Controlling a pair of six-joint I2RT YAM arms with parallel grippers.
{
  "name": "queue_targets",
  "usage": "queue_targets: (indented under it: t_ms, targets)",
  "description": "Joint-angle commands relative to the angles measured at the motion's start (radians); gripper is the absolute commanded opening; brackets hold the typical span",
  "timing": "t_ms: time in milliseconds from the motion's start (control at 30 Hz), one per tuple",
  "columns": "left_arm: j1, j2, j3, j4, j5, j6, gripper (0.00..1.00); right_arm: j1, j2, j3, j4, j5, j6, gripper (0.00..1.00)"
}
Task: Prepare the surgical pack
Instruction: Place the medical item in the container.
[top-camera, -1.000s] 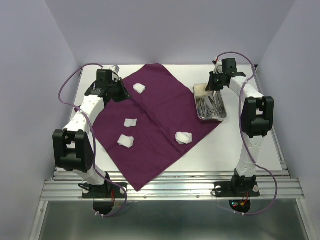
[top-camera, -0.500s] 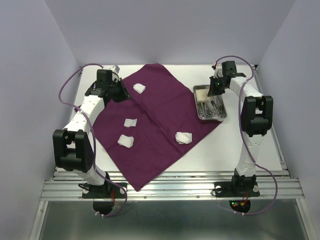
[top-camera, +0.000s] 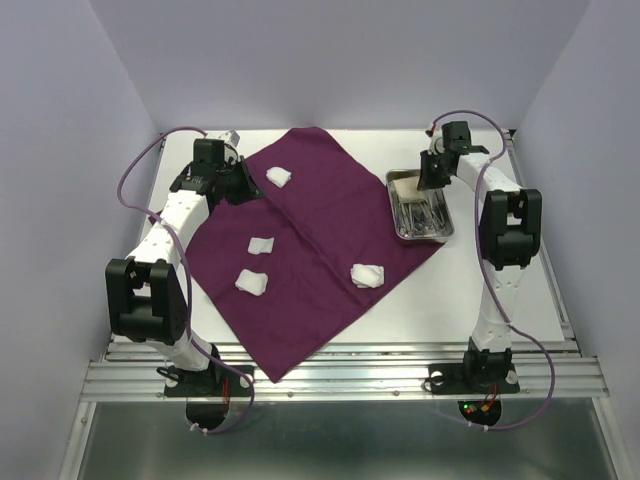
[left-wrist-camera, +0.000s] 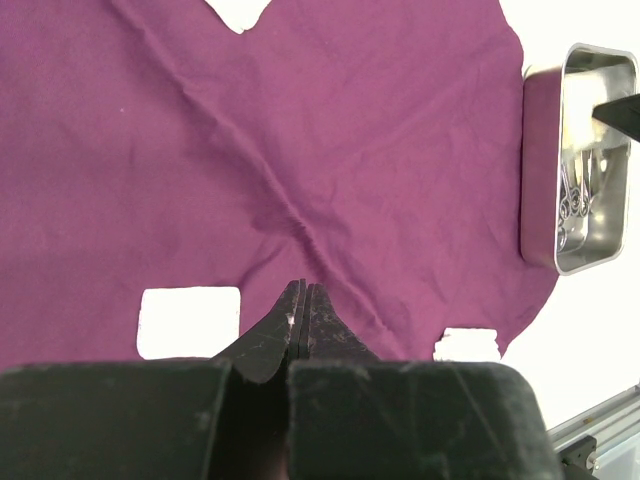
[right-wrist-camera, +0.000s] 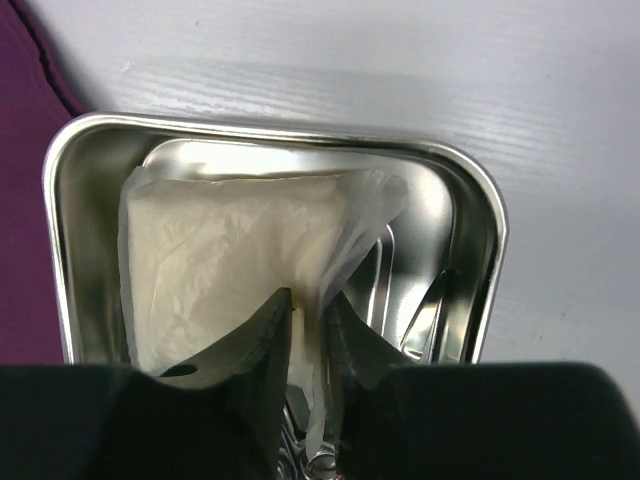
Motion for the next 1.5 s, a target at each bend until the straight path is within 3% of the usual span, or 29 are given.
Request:
queue_targets:
  t_ms: [0,67,167,367,533,667,767,1167,1467]
  targets:
    - [-0.003,-0.034,-0.007,0.017,0.011,0.01,0.0,-0.006,-0.016,0.038,0.083,0.006,0.015,0.31]
    - [-0.003,-0.033,-0.006,0.019,0.012,0.01,0.0,-0.006,-0.027,0.032,0.088,-0.002,0.037,0.33]
    - [-0.003,-0.031,-0.007,0.02,0.015,0.007,0.0,-0.006,-0.079,-0.033,0.131,0.003,0.055,0.67]
    - [-0.003,-0.028,-0.01,0.025,0.02,0.007,0.0,-0.006,-0.192,-0.097,0.165,0.073,0.065,0.78]
    - [-0.004,-0.02,-0.01,0.033,0.025,0.004,0.0,-0.006,-0.266,-0.176,0.212,0.115,0.101,0.72]
    - [-0.004,-0.013,-0.013,0.039,0.029,0.001,0.0,0.021,-0.298,-0.252,0.252,0.103,0.124,0.46]
    - [-0.006,-0.003,-0.012,0.042,0.032,0.001,0.0,0.035,-0.271,-0.255,0.26,0.083,0.144,0.38]
    - [-0.006,-0.008,-0.026,0.039,0.023,0.007,0.0,0.087,-0.044,-0.094,0.242,0.104,0.219,0.38]
    - [-0.006,-0.006,-0.027,0.039,0.02,0.011,0.0,0.135,-0.021,-0.131,0.272,0.225,0.226,0.38]
